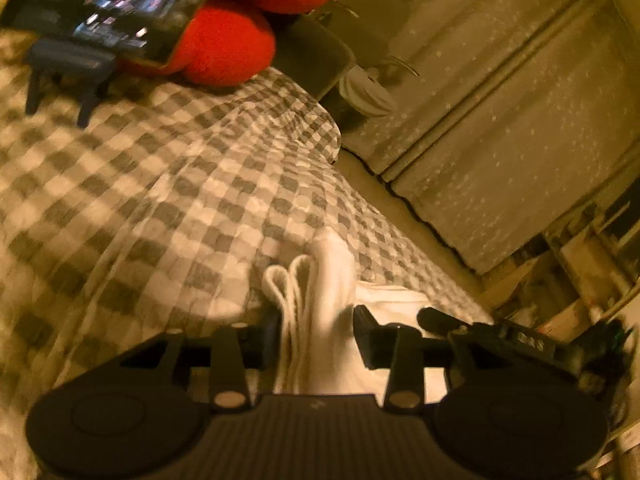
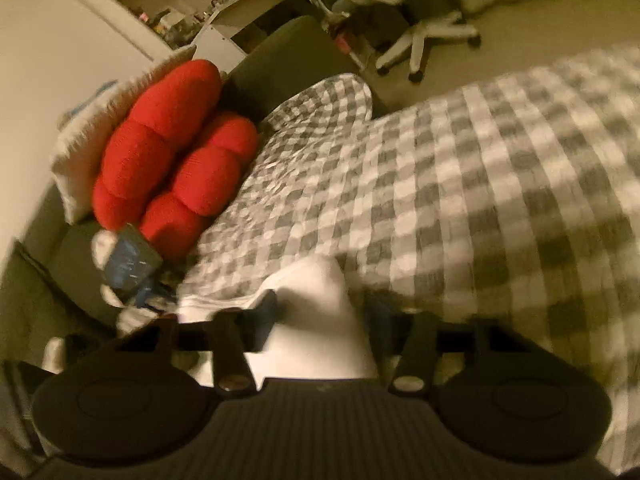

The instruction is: Fold clothes

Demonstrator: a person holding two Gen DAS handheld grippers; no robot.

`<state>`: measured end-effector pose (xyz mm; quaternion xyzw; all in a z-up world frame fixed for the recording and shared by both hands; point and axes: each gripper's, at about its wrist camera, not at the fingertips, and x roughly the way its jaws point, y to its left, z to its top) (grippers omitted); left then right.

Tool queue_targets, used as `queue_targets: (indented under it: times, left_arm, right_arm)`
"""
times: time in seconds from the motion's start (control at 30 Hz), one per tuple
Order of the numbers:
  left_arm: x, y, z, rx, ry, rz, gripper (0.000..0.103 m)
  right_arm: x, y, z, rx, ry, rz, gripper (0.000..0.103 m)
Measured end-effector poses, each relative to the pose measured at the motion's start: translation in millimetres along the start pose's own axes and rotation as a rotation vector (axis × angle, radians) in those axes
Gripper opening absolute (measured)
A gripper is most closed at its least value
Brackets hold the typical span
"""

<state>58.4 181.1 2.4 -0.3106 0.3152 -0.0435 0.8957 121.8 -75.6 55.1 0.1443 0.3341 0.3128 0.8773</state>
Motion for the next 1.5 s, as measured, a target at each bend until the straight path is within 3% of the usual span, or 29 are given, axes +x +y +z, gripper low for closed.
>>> queue_targets:
  times: [0.2, 0.23, 0.37, 0.5, 0.53, 0.67, 0.73, 0.83, 0.93, 1.0, 1.07, 1.27, 1.5]
  left_arm:
    - [-0.9, 2.7, -0.7, -0.007, -0.006, -0.007, 0.018]
    - [-1.2, 3.5, -0.7, -0.011, -0.007, -0.009, 0.018]
    - [-2.5, 6.5, -0.8, -0.025, -0.011, -0.018, 0.018]
    - [-3.8, 8.1, 0.2, -0.043, -0.008, -0.027, 0.018]
    - [-3.5, 8.0, 0.3, -0.044, -0.009, -0.025, 0.019]
    - [-3.9, 6.3, -0.5, -0.037, -0.013, -0.017, 0.019]
    - [-4.4, 5.3, -1.3, -0.033, -0.016, -0.012, 0.019]
    - [-4.4, 5.6, -1.7, -0.034, -0.017, -0.009, 0.019]
    - [-4.0, 6.1, -2.0, -0.035, -0.017, -0.006, 0.019]
    - [-3.6, 6.1, -1.4, -0.033, -0.015, -0.005, 0.019]
    - [-3.5, 4.6, -0.5, -0.024, -0.01, -0.002, 0.021]
    - [1.7, 3.8, 6.2, -0.008, -0.007, -0.006, 0.037]
    - [7.7, 7.5, 13.7, -0.023, -0.017, -0.011, 0.038]
  right_arm:
    - [-2.7, 15.7, 3.1, -0.086, -0.049, -0.022, 0.01]
    - [0.2, 15.7, 2.0, -0.101, -0.04, -0.044, 0.006]
    - [19.3, 9.2, -7.8, -0.166, 0.037, -0.169, 0.006]
    - [8.4, 7.9, -3.6, -0.135, -0.006, -0.116, 0.01]
    - [7.4, 10.1, -3.0, -0.136, -0.009, -0.094, 0.017]
    - [12.9, 25.4, -4.7, -0.183, 0.025, -0.012, 0.018]
    - [28.5, 28.5, -10.5, -0.216, 0.082, -0.046, 0.015]
    - [37.5, 24.0, -13.6, -0.235, 0.063, -0.094, 0.001]
    - [36.4, 17.0, -12.1, -0.213, 0.035, -0.155, 0.003]
    - [33.1, 14.8, -14.4, -0.218, 0.032, -0.165, 0.014]
    - [27.9, 16.5, -12.6, -0.22, 0.027, -0.16, 0.019]
    - [26.5, 35.3, -13.5, -0.271, 0.052, -0.128, 0.019]
    - [24.9, 72.9, -33.6, -0.376, 0.101, -0.045, 0.019]
